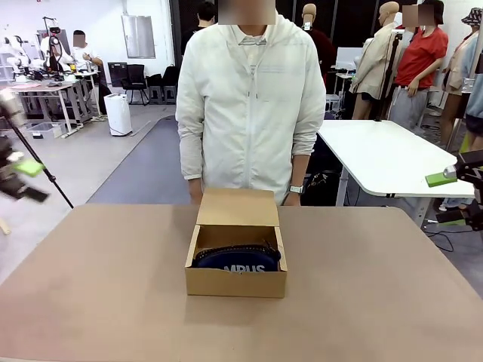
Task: Pack the items into the box.
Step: Pick up the item indicated by the person and place it inside the Mailer Box, then close the Mailer Box.
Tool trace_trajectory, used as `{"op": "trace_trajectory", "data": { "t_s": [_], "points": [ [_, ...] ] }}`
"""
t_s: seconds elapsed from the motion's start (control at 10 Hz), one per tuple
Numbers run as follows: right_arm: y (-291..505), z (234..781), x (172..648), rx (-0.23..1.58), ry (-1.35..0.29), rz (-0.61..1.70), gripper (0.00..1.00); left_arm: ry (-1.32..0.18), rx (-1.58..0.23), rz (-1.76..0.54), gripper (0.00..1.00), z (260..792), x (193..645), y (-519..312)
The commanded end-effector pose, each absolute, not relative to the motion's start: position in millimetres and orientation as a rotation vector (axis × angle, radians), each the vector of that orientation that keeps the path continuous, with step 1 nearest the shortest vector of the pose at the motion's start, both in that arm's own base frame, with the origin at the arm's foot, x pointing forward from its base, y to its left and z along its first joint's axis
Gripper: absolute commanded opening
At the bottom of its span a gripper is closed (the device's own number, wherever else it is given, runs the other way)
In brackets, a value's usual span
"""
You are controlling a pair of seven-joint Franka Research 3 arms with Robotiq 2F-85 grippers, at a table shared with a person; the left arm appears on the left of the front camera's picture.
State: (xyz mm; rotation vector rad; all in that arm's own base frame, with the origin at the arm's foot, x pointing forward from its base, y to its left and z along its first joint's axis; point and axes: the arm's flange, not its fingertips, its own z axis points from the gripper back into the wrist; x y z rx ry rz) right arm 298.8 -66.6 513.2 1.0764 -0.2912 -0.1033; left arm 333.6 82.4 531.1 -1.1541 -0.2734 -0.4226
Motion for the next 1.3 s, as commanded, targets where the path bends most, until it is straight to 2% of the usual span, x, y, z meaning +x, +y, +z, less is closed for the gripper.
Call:
{"op": "trace_trajectory", "data": {
  "t_s": [0.0,0.1,1.2],
  "points": [
    [-67.1,514.3,297.1,1.063,-0.287,-0.093,1.00,-0.414,-1.357,-0.155,1.00,498.7,306.5,81.0],
    [-67.1,514.3,297.1,1.063,-0.287,-0.093,1.00,-0.273,-1.154,-0.423,1.00,531.1,333.6,82.4],
    [-67.1,514.3,297.1,1.063,-0.287,-0.093,1.00,-0.273,-1.154,-0.423,1.00,531.1,333.6,82.4]
  ]
}}
